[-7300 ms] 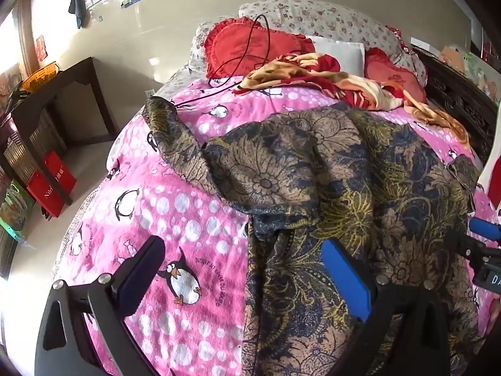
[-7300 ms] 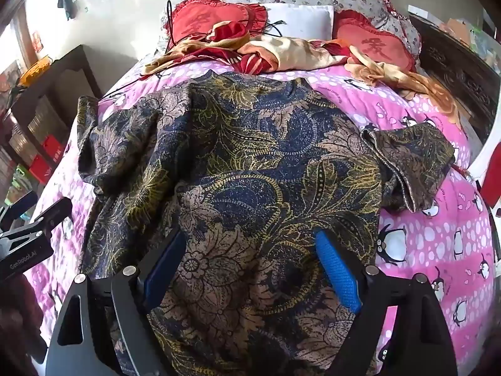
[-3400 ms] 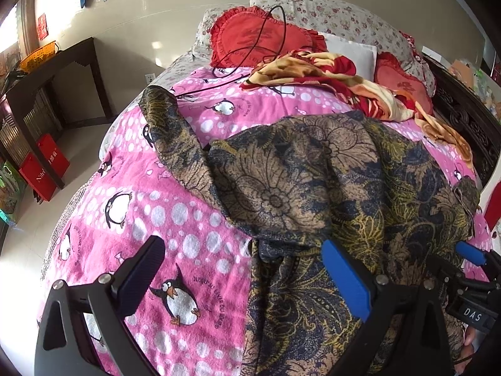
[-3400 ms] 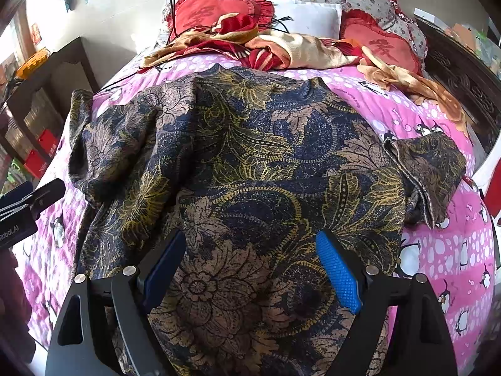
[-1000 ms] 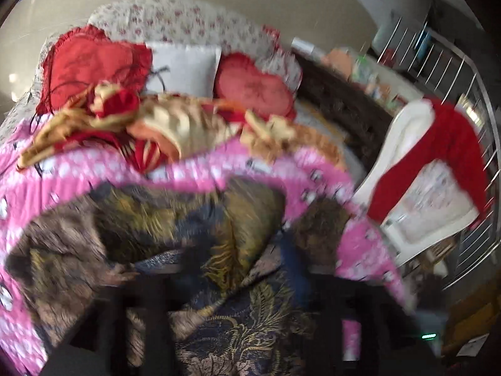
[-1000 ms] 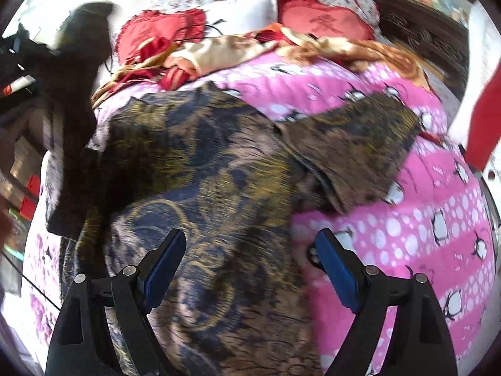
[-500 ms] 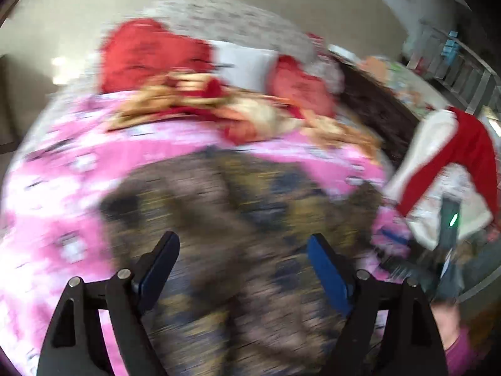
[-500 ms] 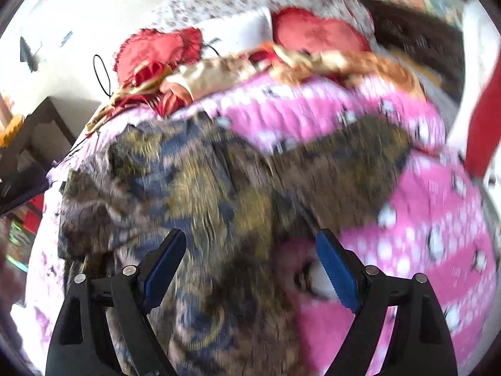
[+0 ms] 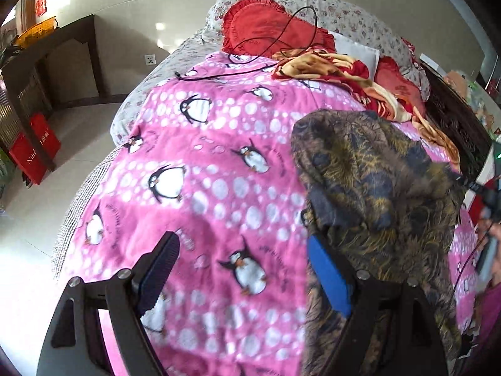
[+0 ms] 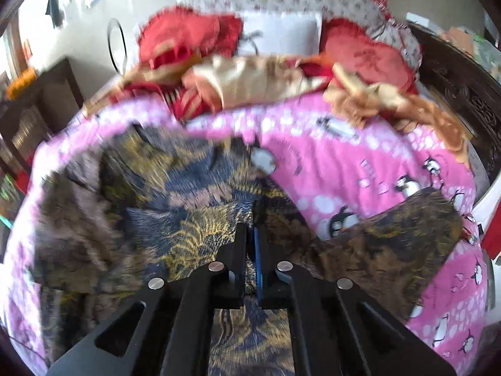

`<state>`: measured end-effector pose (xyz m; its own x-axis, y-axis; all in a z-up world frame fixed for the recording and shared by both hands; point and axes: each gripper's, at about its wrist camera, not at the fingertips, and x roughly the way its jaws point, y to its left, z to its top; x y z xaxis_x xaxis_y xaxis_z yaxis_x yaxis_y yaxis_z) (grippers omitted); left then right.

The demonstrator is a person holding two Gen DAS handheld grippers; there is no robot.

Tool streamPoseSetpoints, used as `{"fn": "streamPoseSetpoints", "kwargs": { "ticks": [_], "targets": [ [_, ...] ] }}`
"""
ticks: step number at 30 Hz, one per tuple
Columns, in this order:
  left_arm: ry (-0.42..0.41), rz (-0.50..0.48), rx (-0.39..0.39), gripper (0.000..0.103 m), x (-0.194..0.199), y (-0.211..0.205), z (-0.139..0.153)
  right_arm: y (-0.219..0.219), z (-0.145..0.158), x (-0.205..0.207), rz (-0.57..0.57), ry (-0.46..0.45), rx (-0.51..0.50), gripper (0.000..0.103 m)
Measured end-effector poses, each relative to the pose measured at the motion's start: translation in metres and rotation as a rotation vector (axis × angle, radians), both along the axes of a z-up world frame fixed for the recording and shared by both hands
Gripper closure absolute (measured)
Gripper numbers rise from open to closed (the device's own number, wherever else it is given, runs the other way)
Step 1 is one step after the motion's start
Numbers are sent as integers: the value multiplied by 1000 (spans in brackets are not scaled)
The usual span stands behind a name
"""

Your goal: Fold small clothes

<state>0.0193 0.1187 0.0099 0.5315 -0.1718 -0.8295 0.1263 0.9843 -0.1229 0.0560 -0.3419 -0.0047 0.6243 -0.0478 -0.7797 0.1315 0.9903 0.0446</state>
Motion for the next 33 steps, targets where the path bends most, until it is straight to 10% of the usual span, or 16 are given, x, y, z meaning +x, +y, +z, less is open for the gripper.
{"fn": "streamPoseSetpoints", "kwargs": {
  "ticks": [9,12,19,28,30,31,33],
  "targets": [
    [79,-70,-52,16,-10,-37,-40,-15,-5,0,-129,109,-167,84],
    [86,-89,-26,16,-11,-50,-54,26,34,-7,-34,-31,-75,59],
    [98,-89,-56,16,-14,-62,-72,193,32,46,489,24,97,59],
    [65,-85,-103,17,-10,-67,-81,289,-53,138,646,277,-131,62],
    [59,-104,-121,44,-8,-69,-83,289,-58,140,658,279,-131,97],
    [66,-112,-125,80,-6,-69,-83,289,-55,139,666,265,-118,98],
    [118,-134,-203,96,1,-66,-86,289,-45,133,692,221,-79,100]
  ]
}}
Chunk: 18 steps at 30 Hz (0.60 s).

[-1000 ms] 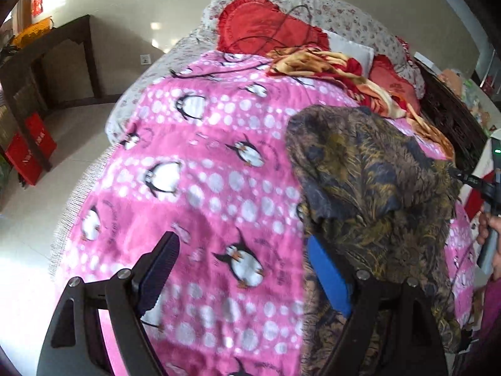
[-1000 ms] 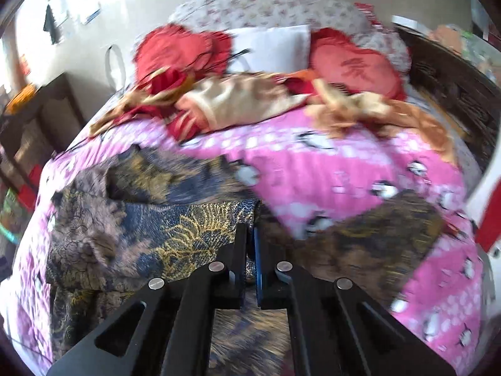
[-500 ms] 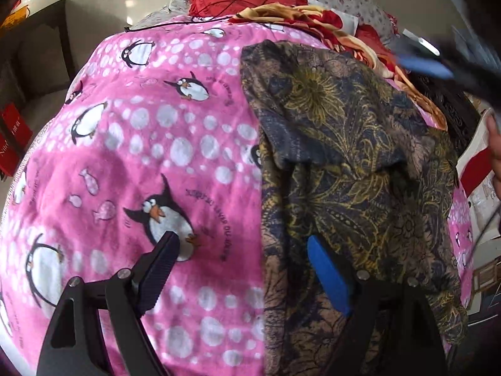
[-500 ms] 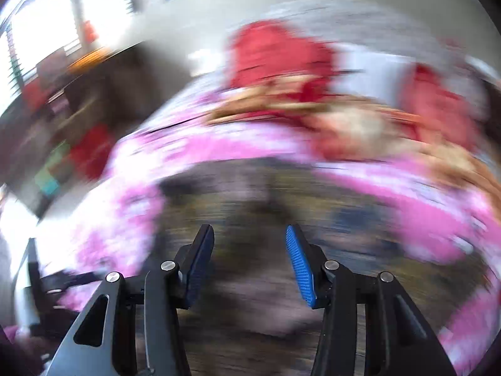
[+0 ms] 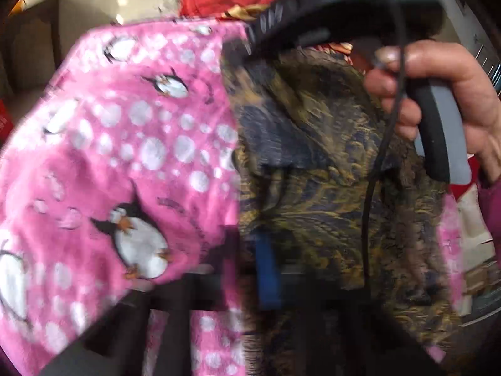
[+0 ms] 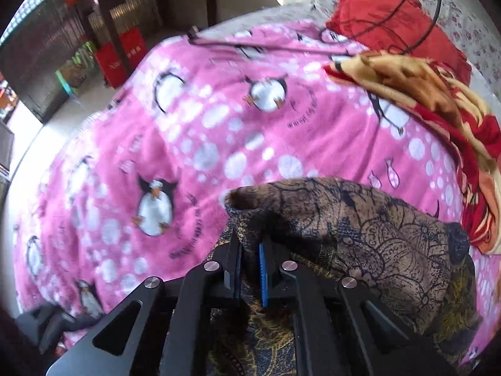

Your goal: Fold small clothes

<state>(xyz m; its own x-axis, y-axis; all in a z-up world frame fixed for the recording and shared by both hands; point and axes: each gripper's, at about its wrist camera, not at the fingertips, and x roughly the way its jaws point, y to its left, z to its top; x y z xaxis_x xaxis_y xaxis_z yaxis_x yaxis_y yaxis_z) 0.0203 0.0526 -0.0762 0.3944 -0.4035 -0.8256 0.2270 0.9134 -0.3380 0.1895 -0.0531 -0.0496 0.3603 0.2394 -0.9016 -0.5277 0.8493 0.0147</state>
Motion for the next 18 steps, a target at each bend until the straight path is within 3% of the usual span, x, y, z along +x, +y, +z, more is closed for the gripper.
{"fn": "streamPoseSetpoints", "kwargs": {
  "ticks": [2,7,11,13,15,17,18],
  "targets": [
    [10,11,-42,97,4,10,6,5,13,-3,18,-24,50,100],
    [-73,50,-32,97,-1,52,44,28,40,3,46,-55,199,100],
    [-40,101,-9,97,3,74,40,48,30,20,14,-33,293,100],
    [4,109,-7,97,10,73,32,55,6,29,-45,16,297,94],
    [10,112,10,96,12,69,32,54,-9,31,-93,58,283,78],
    [-29,120,38,95,10,67,41,42,-3,17,-94,37,313,75],
    [-43,126,48,89,11,64,46,34,5,7,-83,15,317,72]
  ]
}}
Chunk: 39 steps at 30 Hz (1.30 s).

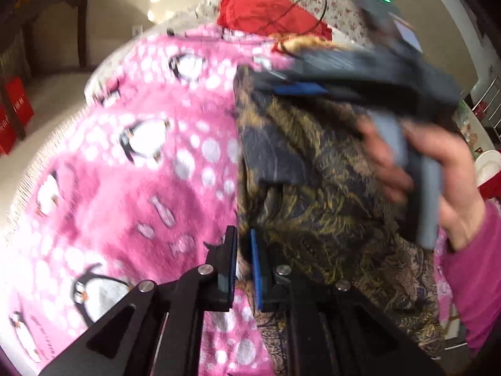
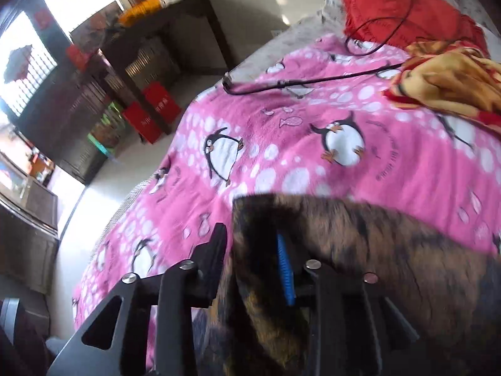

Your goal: Fold small clothes

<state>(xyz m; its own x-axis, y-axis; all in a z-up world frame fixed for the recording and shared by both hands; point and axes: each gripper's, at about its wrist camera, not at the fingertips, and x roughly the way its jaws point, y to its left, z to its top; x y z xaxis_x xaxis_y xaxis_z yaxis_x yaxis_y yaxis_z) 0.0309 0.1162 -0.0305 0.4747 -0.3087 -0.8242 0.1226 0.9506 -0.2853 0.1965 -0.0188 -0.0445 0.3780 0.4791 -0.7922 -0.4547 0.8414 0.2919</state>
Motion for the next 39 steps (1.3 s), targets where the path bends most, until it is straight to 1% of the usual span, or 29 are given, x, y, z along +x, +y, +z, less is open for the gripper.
{"fn": "streamPoseSetpoints", "kwargs": {
  "ticks": [1,2,3,4,6,7,10,12,13,14,15,17,19,21,22,23,24,26,27,29,32,33,34,35,36,39],
  "targets": [
    [-15,5,2,77,-1,1,6,-13,12,-15,10,-31,-4,71],
    [-36,10,-14,69,-1,2,14,-25,21,-27,15,-55,-5,70],
    [-53,15,-29,56,0,2,20,-41,30,-40,12,-76,-11,70],
    [-76,17,-44,50,1,2,26,-59,37,-50,-7,-87,-28,70],
    [-110,14,-42,46,6,-1,32,-100,45,-66,-74,-94,-60,70],
    [-117,9,-28,44,12,-9,35,-123,44,-71,-114,-93,-81,70],
    [-105,-16,-10,37,35,-29,30,-173,32,-73,-206,-63,-185,70],
    [-77,-14,13,37,41,-38,22,-193,20,-65,-245,-15,-217,70],
    [-63,-21,33,37,48,-46,15,-202,12,-58,-277,-1,-258,70],
    [-45,-26,67,37,57,-53,4,-207,6,-52,-321,-12,-307,70],
    [-16,-20,120,37,66,-59,-7,-213,2,-45,-365,-32,-340,70],
    [19,-15,183,37,71,-63,-22,-224,4,-39,-380,-40,-288,72],
    [14,-13,187,37,71,-62,-24,-233,17,-42,-383,-12,-250,72],
    [5,-8,171,37,69,-60,-20,-249,41,-63,-380,-51,-200,72],
    [-1,-6,160,37,69,-59,-18,-261,52,-78,-388,-77,-190,70],
    [-3,-3,151,37,68,-58,-17,-276,60,-95,-410,-95,-192,66],
    [0,0,147,37,68,-57,-17,-288,64,-105,-431,-102,-194,58],
    [9,2,151,37,67,-59,-19,-316,64,-134,-486,-98,-179,48],
    [10,4,157,37,68,-61,-18,-321,62,-142,-498,-87,-166,46],
    [7,12,166,37,65,-63,-15,-334,48,-153,-494,-40,-130,45],
    [-8,13,146,37,60,-67,-4,-336,29,-151,-492,-5,-105,46],
    [-21,10,145,37,57,-69,3,-335,24,-151,-486,-2,-92,62],
    [-34,5,147,37,54,-72,10,-334,22,-152,-475,9,-76,82],
    [-49,0,149,37,51,-74,15,-332,26,-154,-472,14,-59,97],
    [-67,-9,149,37,48,-77,22,-330,31,-158,-471,11,-38,97],
    [-90,-32,127,36,45,-89,31,-330,55,-174,-448,19,103,97]
  ]
}}
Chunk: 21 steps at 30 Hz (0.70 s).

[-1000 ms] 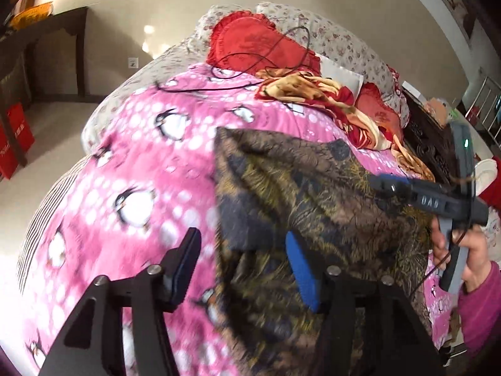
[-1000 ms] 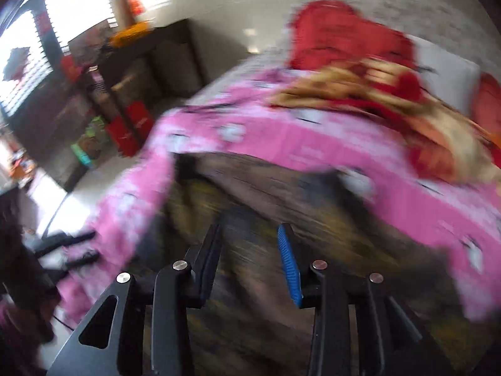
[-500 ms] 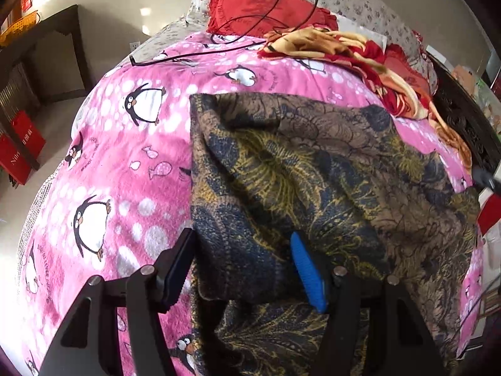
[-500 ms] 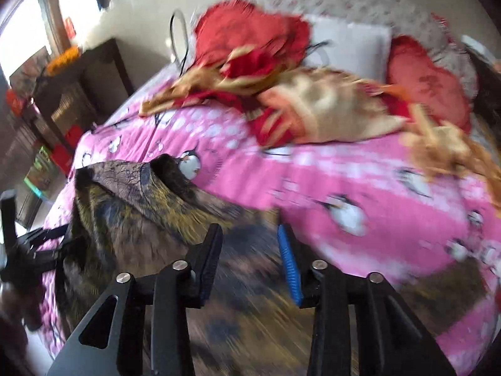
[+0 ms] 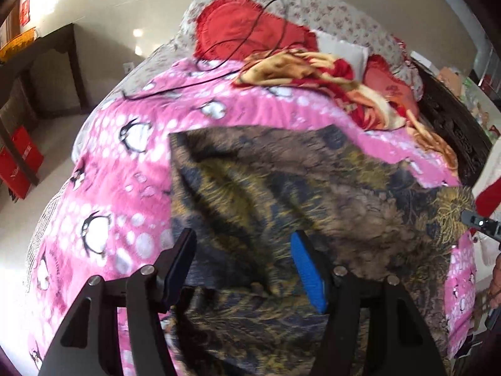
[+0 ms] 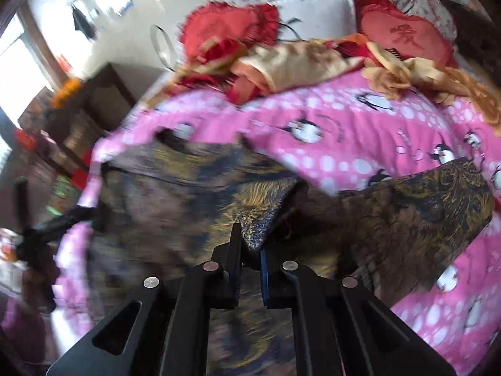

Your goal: Fold small clothes

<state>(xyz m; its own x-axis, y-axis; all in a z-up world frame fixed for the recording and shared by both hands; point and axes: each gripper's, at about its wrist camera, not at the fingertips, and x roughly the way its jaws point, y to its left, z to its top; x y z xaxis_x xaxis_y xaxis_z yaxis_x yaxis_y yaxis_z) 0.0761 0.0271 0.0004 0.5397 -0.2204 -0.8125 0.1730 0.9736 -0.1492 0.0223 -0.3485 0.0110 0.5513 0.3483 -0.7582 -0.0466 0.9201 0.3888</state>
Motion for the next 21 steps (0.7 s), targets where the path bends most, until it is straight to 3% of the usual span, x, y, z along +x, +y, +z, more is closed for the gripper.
{"fn": "streamPoseSetpoints", "kwargs": {
  "ticks": [2,4,6,9,11,13,15,17,21],
  "targets": [
    [12,-19,-10,35,1,-13,-3,-7,6,-5,-40,13,32,97],
    [34,-54,-3,35,2,-30,-10,-13,-7,2,-136,101,-96,94],
    [36,-81,10,35,0,-45,-15,-20,-22,3,-234,172,-233,81],
    [47,-102,4,35,-1,-57,-24,-22,-15,-11,-261,98,-271,76],
    [55,-105,5,35,0,-64,-30,-16,-6,-19,-252,21,-248,76],
    [59,-104,18,35,2,-72,-37,2,-9,-15,-158,-14,-204,76],
    [65,-96,38,35,5,-78,-44,23,-22,-4,-87,10,-253,77],
    [79,-83,57,35,8,-81,-53,31,-39,8,-105,29,-333,77],
    [74,-74,89,33,9,-87,-61,33,-65,31,-127,46,-394,77]
  ]
}}
